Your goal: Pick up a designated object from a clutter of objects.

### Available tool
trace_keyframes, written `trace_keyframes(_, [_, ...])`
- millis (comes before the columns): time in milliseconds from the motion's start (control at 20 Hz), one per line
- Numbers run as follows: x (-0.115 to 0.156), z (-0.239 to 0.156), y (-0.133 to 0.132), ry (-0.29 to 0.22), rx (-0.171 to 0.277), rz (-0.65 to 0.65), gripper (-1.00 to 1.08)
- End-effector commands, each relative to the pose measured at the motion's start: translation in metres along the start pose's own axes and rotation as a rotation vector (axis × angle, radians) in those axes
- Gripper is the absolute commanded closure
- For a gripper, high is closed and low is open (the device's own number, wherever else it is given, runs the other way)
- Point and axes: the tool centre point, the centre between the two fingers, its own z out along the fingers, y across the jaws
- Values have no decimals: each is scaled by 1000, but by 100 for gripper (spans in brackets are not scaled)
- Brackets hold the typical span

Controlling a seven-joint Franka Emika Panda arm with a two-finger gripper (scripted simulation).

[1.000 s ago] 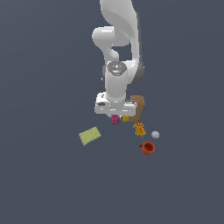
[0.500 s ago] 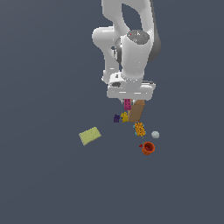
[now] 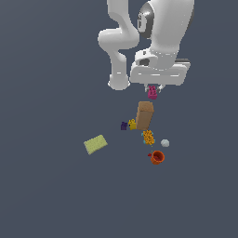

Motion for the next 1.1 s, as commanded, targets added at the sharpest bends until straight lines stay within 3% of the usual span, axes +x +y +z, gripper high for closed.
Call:
trace_keyframes(0, [-8,-23,-16,-2,0,-1,108])
trace_keyframes(550, [-30,-105,-72,-8,4,-5,108])
trace_keyframes(1050, [-34,-132,-91,-9,5,-6,108])
